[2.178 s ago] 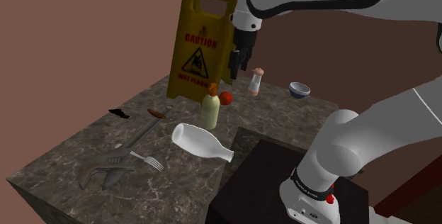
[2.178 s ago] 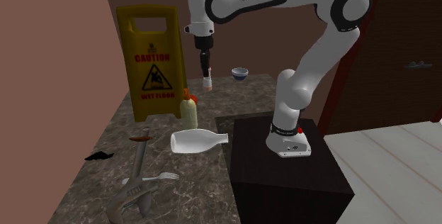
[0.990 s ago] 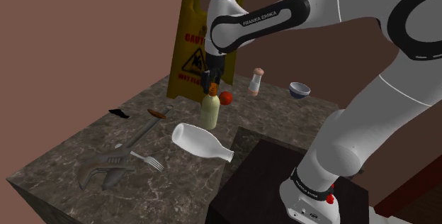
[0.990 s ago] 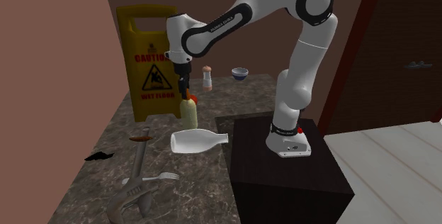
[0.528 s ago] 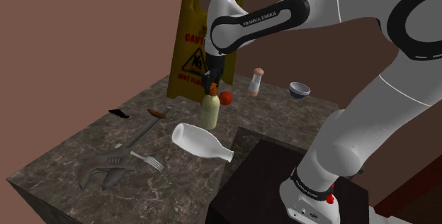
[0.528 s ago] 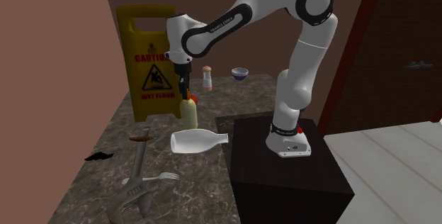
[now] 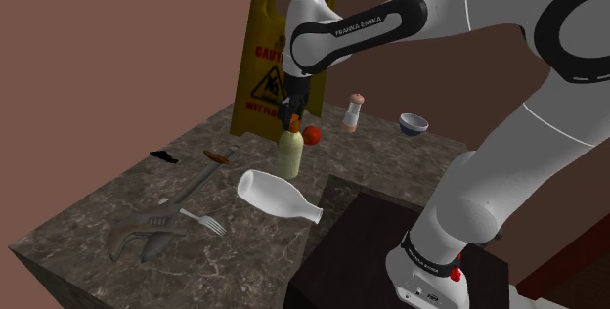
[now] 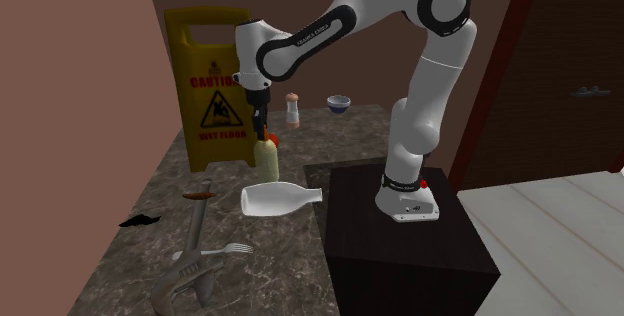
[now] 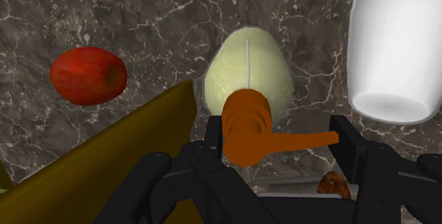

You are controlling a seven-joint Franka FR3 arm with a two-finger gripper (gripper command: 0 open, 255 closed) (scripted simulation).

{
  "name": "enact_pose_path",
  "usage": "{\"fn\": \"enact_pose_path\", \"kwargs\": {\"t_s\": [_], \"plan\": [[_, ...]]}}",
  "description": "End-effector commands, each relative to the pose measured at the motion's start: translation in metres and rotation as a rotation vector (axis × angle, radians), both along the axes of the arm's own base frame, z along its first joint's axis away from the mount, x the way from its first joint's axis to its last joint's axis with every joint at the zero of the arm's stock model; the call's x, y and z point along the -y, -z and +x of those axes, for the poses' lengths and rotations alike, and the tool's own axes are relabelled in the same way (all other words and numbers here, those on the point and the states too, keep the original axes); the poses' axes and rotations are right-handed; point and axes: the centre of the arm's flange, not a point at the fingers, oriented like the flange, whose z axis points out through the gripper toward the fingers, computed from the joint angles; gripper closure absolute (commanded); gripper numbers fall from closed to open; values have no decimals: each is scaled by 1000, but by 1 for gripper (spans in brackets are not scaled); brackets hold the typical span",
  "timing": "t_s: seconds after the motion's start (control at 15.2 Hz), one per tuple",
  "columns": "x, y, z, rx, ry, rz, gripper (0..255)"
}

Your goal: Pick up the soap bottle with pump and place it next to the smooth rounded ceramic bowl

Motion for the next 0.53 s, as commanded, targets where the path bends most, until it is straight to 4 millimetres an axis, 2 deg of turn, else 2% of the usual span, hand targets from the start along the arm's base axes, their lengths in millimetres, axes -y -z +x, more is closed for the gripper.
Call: {"fn": "enact_pose_path", "kwargs": {"t_s": [0.0, 0.46], "plan": [[0, 0, 0, -1, 0, 0, 255], [0, -37, 0, -1, 0, 0, 255]]}}
